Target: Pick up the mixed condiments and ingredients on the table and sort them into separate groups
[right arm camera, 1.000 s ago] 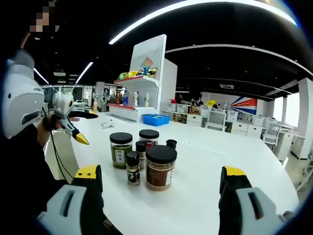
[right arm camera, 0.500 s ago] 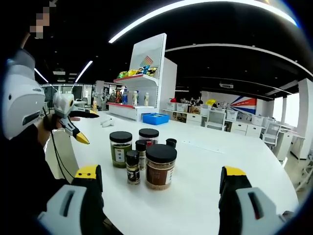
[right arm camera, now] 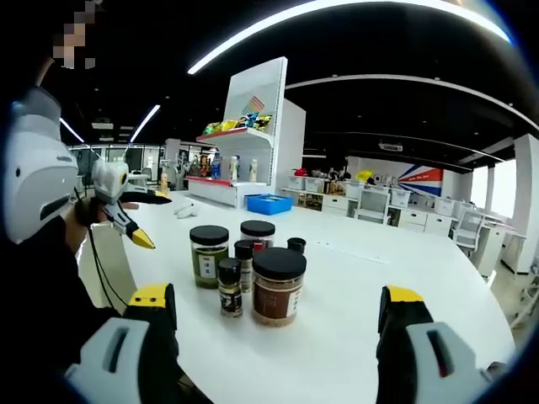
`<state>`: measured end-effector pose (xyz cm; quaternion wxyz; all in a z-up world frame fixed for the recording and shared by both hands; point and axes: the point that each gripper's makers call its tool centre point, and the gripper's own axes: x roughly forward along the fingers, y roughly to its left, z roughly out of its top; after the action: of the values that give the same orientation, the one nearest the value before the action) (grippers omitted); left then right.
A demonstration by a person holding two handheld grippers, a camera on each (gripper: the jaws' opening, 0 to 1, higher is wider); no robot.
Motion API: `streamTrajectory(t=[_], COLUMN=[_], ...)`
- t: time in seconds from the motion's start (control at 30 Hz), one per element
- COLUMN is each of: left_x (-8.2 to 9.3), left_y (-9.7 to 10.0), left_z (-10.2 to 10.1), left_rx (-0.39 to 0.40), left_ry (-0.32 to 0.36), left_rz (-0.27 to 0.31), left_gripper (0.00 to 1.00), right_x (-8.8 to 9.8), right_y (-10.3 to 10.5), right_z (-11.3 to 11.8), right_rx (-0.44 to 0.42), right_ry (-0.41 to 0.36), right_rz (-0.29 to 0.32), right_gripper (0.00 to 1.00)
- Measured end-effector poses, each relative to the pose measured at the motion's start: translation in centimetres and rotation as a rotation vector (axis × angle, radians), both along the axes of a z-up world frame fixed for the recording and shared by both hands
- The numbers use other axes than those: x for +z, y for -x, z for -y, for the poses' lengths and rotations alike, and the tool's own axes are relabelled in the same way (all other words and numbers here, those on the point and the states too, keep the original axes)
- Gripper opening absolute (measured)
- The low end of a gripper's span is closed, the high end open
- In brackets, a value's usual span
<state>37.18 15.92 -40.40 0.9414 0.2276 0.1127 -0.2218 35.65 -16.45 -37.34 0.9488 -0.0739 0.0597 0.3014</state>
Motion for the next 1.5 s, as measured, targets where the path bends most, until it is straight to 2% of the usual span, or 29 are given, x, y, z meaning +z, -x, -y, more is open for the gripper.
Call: streamTrajectory(t=[0.43,0.57,0.7,0.8,1.07,1.27,1.37,1.5], left_x=[-0.2,-0.1,-0.1,-0.2,-0.3,-0.5,0.2,0.3], left_y=[0.5,0.7,0.9,1.0,1.1,1.5,1.9,2.1], left_z=[0.4,0.4,0.4,0.4,0.2,0.0,0.2,0.7], left_rx=[-0.005,-0.002,-0.001,-0.002,-0.001,-0.003,-0.01,-0.027], left_ry=[-0.009,-0.015,-0.02,-0.032,-0.03,-0.043,-0.04,-0.031], left_rz=[-0.005,-0.002,0.0,-0.004,-0.007,-0.016,0.018,0.021], left_gripper=[0.95,0.95,0.95,0.95,0.95,0.95,0.95,0.95], right_x=[0.5,0.9,1.0,1.0,0.1,-1.1,-1.6,-2.0], right_y=[0.9,1.2,1.7,1.4,1.0,0.6,0.4,0.0], right_z=[-1.0,-2.2,-3.9,-5.0,-8.6,-10.7,-11.6,-12.6], right_rx=[0.052,0.097,0.156,0.177,0.25,0.293,0.318,0.342], right_ry=[0.013,-0.032,-0.038,-0.048,-0.071,-0.059,-0.068,-0.079], right_rz=[0.047,0.042,0.045,0.04,0.018,0.008,-0.005,-0.013], right_gripper=[0.95,0.94,0.85,0.88,0.88,0.88,0.85,0.84])
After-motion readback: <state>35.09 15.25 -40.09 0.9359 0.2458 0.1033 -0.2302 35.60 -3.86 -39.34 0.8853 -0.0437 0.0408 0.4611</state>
